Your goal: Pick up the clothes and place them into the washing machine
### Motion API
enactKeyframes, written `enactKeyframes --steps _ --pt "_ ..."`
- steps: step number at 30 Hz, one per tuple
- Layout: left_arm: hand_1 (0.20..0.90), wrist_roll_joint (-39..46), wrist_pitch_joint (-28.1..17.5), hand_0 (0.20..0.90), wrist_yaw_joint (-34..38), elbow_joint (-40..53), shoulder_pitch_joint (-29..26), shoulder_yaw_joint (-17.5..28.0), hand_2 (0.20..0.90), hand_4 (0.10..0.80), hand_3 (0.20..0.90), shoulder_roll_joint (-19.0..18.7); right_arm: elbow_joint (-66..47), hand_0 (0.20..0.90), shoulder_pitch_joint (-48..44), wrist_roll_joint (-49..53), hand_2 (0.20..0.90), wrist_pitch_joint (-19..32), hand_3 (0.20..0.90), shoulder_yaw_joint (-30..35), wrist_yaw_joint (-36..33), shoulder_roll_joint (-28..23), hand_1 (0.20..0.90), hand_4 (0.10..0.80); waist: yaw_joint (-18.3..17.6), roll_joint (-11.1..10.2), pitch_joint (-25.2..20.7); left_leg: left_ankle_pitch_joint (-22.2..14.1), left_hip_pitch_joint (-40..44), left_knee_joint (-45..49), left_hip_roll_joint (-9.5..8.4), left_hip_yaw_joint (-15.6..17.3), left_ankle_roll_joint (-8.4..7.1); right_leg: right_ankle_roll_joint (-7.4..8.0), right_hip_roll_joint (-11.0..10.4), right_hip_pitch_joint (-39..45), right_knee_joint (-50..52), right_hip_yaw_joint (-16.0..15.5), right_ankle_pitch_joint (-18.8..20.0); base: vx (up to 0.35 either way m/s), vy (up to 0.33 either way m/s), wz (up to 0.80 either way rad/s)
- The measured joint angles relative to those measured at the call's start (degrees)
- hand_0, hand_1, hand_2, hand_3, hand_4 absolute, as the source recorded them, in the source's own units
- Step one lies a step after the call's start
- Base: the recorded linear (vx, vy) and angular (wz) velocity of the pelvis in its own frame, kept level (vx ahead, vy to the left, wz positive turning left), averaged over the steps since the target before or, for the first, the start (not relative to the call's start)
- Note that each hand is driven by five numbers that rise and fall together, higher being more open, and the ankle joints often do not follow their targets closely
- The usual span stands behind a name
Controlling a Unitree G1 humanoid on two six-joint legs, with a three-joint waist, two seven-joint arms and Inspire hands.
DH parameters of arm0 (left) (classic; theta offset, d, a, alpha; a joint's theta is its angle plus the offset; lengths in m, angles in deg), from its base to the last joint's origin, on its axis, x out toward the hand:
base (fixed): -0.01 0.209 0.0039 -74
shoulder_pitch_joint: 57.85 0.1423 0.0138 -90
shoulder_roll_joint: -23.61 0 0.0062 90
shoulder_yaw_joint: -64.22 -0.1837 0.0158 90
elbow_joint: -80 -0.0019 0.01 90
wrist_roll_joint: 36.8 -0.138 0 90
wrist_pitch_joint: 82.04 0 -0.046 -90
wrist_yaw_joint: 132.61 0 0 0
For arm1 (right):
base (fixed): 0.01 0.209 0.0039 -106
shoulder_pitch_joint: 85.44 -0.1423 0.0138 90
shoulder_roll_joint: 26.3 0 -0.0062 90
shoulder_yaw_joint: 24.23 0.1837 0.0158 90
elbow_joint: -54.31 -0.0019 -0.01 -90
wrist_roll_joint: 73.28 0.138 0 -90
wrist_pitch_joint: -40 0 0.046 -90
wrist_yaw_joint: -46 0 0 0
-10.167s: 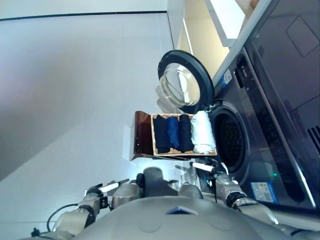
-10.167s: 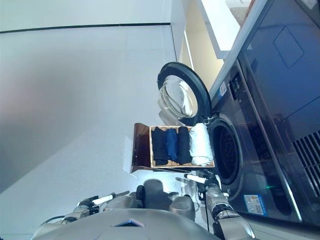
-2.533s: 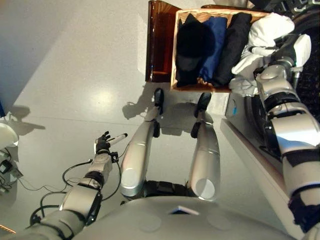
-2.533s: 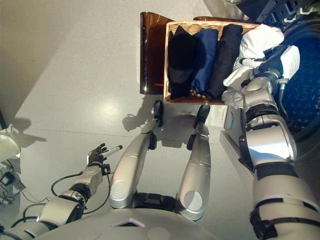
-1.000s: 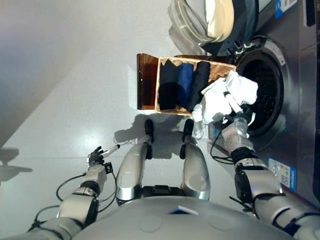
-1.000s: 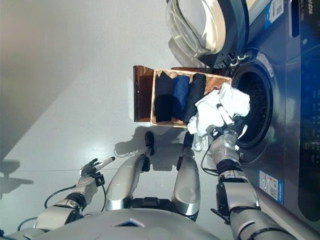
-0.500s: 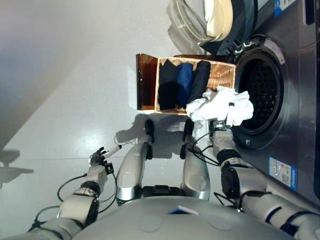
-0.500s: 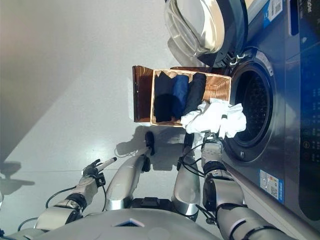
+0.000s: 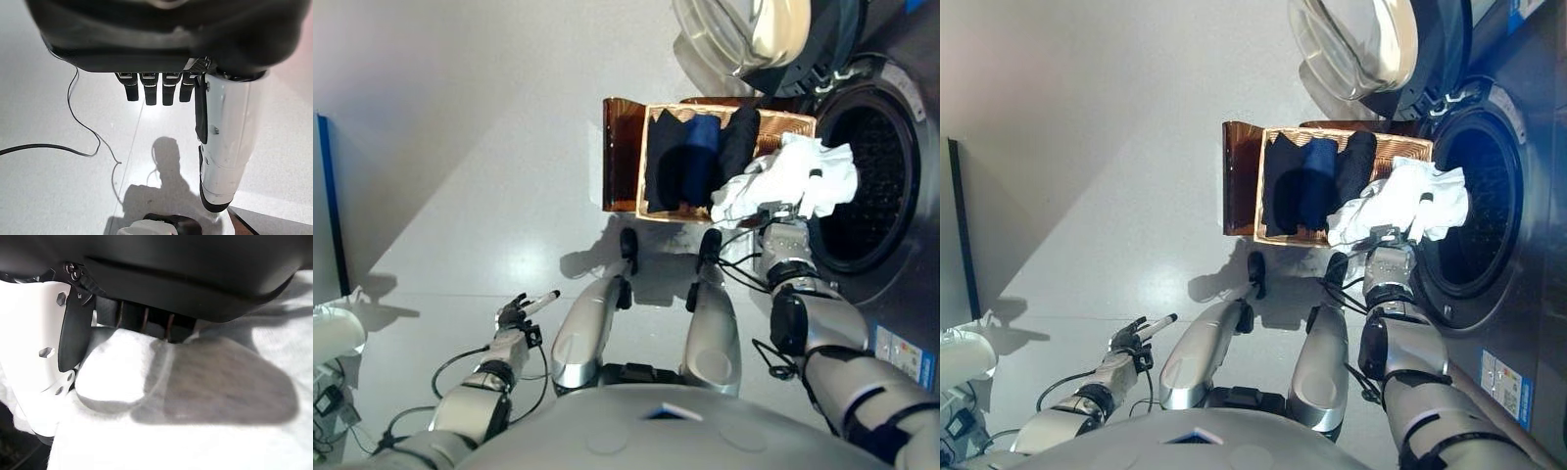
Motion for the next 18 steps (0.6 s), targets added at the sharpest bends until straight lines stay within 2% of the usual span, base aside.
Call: enactKeyframes --steps 3,4,5,9,10,13,18 --pt "0.9 0.01 -0.31 0.9 -0.02 0.65 -0.7 -1.04 0.9 0.8 0.9 0.0 0.0 0.2 -2.18 -0.25 0.2 1.02 0.2 -0.13 -0.33 -2.03 0.2 0.3 0.31 1.36 1.03 -0.23 -1.86 1.58 -0.19 -0.06 0.19 -0.17 -0.45 -3.38 4.89 0.42 -2.18 -0.027 -0.017 0.06" --pt "0.9 -0.01 -0.32 0.9 -0.02 0.72 -0.75 -1.71 0.9 0.8 0.9 -0.04 -0.01 0.2 -2.93 -0.31 0.2 1.04 0.2 -0.3 -0.34 -2.74 0.2 0.3 0.3 1.84 1.45 -0.9 -3.1 3.54 -0.2 -0.17 0.98 -0.31 -0.7 -5.18 8.18 0.68 -3.7 -0.03 -0.017 0.06" --pt "0.9 0.0 -0.25 0.9 -0.01 0.7 -0.74 -1.7 0.9 0.8 0.9 -0.05 -0.02 0.2 -3.18 -0.33 0.2 1.04 0.2 -0.39 -0.34 -2.82 0.2 0.3 0.27 1.83 1.51 -1.16 -3.63 4.32 -0.18 -0.13 1.04 -0.38 -0.77 -5.87 9.31 0.81 -4.16 -0.029 -0.029 0.06" --pt "0.9 0.0 -0.18 0.9 0.02 0.74 -0.85 -1.88 0.9 0.8 0.9 -0.05 -1.35 0.2 -4.31 -0.63 0.2 1.06 0.2 -1.27 -0.16 -2.65 0.2 0.3 -0.2 0.9 4.38 -5.29 -7.99 13.85 0.44 -0.07 0.98 -1.04 -0.98 -10.87 19.23 2.3 -8.55 0.03 -0.035 0.0" --pt "0.9 0.02 -0.04 0.9 0.03 0.72 -0.86 -1.87 0.9 0.8 0.9 -0.05 -1.49 0.2 -4.41 -0.93 0.2 1.09 0.2 -1.89 -0.11 -2.56 0.2 0.3 -0.63 0.54 5.02 -6.5 -9.0 16.06 0.67 -0.23 0.77 -0.59 -1.0 -11.73 21.46 2.4 -10.01 0.089 -0.051 0.02" --pt "0.9 0.23 0.77 0.9 0.04 0.71 -0.91 -1.75 0.9 0.8 0.9 0.04 -1.83 0.2 -4.22 -1.51 0.2 1.05 0.2 -3.17 -0.01 -2.02 0.2 0.3 -0.9 -0.24 5.75 -9.13 -11.36 21.65 1.73 -0.46 0.93 -0.91 -0.47 -13.35 25.23 2.72 -11.44 0.0 -0.037 -0.06" --pt "0.9 0.8 1.03 0.9 0.08 0.73 -1.39 -1.52 0.9 0.8 0.9 0.05 -3.95 0.2 -3.98 -1.53 0.2 1.08 0.2 -3.25 0.22 -0.89 0.2 0.3 -1.33 -1.14 6.31 -10.26 -14.19 25.64 2.28 -0.68 1.08 -1.19 -0.05 -15.51 27.89 3.1 -11.86 0.0 -0.005 -0.01"
